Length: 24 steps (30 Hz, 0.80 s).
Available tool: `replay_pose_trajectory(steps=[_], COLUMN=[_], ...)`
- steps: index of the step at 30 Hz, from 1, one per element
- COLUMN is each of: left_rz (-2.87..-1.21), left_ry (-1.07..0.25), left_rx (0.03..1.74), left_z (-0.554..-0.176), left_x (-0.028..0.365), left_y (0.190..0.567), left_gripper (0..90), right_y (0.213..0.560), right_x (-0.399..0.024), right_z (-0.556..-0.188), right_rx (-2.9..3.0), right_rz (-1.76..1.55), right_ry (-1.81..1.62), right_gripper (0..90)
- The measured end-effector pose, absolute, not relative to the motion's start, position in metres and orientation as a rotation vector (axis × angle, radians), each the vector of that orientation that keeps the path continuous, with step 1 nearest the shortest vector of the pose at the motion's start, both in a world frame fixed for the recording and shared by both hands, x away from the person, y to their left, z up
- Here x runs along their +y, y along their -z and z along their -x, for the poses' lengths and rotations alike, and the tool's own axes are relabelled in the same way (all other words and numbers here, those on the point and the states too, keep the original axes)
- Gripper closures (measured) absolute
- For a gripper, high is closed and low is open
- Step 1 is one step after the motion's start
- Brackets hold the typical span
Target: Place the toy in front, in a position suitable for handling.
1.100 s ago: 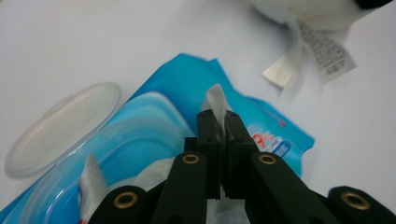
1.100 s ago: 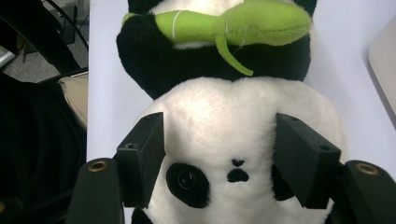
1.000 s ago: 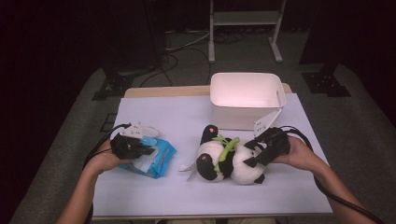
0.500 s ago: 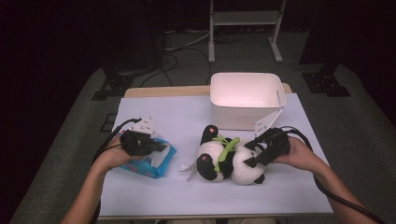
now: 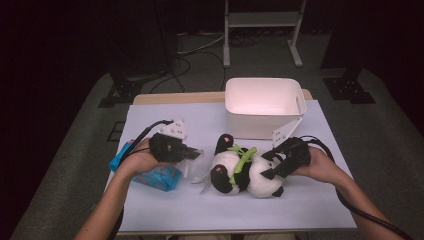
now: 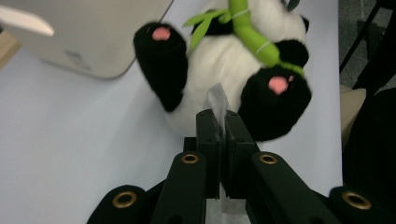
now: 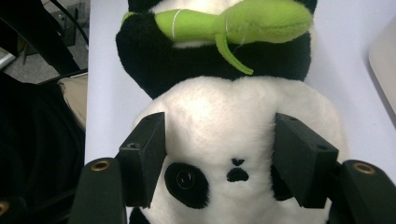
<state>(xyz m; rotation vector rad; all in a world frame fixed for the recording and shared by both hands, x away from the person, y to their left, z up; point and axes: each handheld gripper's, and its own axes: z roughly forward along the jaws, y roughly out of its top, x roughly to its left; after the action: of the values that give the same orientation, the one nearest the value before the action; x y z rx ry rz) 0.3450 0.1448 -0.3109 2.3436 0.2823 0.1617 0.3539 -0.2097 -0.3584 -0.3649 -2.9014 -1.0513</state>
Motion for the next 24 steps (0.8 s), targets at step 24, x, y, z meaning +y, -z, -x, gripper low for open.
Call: replay_pose_trajectory(steps=[24], left_rz=[-2.385], left_ry=[-0.074], left_rx=[0.045], left_z=[-0.345], left_x=[0.041], left_y=[0.301], left_gripper=[86.4], right_y=[0.329], right_x=[-0.216], right_z=[-0.343], right_rx=[-2.907], right_rz=[0.347], right_ry=[1.139], right_gripper=[44.6])
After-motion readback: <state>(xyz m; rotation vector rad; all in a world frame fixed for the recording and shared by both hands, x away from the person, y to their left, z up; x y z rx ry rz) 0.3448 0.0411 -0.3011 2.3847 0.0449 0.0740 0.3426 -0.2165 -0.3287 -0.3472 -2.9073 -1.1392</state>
